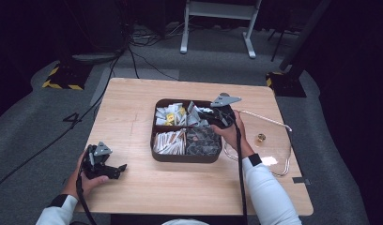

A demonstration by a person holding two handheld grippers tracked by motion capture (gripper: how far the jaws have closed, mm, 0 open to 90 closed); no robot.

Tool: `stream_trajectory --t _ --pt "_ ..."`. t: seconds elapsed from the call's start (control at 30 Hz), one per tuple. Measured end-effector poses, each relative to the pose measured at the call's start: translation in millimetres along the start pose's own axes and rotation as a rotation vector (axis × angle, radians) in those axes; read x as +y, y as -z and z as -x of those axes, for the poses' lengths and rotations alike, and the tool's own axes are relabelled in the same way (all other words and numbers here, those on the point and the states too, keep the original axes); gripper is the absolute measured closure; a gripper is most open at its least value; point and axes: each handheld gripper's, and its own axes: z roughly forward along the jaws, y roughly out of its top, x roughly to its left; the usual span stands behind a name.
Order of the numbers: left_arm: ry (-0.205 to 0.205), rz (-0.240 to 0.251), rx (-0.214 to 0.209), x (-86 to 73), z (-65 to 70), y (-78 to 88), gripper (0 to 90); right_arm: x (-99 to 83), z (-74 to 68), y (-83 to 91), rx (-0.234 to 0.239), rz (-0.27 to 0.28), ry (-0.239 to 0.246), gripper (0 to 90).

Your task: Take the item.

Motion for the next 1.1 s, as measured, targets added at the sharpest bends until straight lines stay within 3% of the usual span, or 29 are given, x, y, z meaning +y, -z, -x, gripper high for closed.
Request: stream_trajectory --t 0.5,1.1 --pt "-0.001 0.0 -0.001 0.0 -0.1 -0.1 0.5 -12.9 -9.3 42.0 0.037 0.031 0.045 89.3" --pt "-0.001 0.0 -0.001 0.1 -0.2 -0.1 0.4 -21.9 -30.4 62.4 0.082 0.031 0.092 89.1"
